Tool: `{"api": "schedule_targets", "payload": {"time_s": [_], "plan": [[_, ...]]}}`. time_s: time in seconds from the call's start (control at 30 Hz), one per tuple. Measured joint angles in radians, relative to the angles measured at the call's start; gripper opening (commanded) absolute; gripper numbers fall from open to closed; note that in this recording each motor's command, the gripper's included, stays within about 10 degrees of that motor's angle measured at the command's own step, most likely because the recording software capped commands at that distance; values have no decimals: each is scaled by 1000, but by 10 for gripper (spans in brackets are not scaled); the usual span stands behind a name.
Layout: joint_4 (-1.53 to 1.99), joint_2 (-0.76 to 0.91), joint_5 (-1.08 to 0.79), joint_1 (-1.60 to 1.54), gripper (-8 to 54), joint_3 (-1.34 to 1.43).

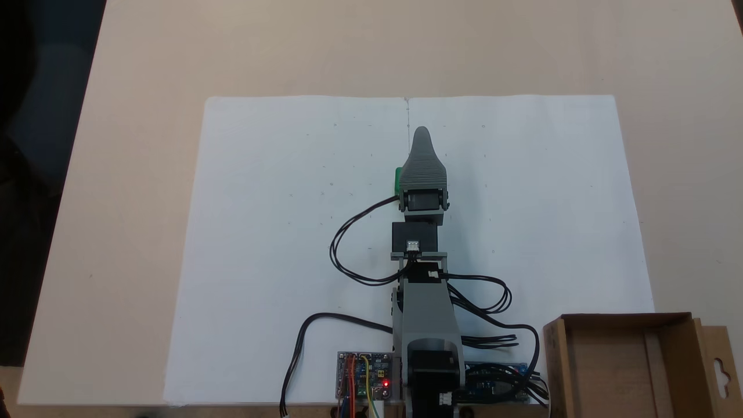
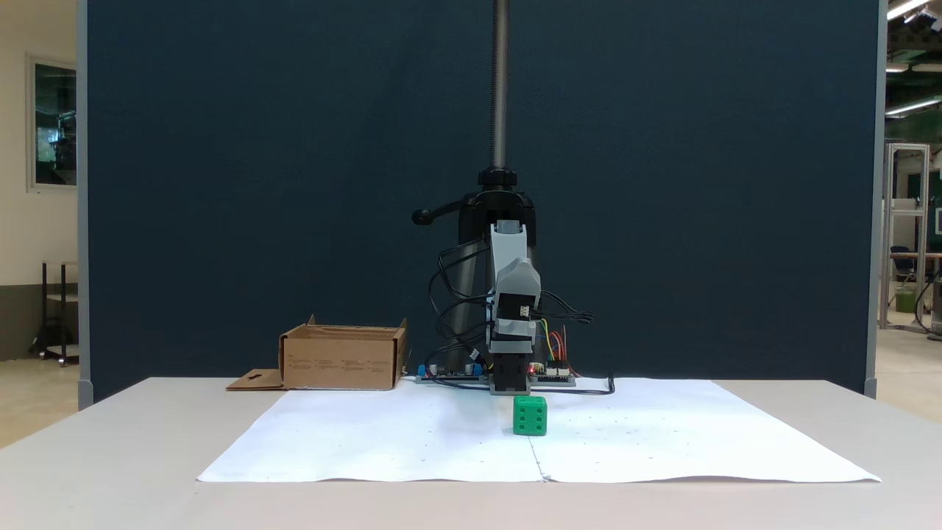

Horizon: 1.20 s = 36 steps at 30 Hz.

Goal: Grasp a green dice and put it in the bin.

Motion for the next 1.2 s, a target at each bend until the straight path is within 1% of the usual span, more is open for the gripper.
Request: {"api": "schedule_targets", "payload": {"time_s": [0.17,1.2], "plan": [[-49,0,0,0,447,0],[-51,2,0,0,446,0]]}}
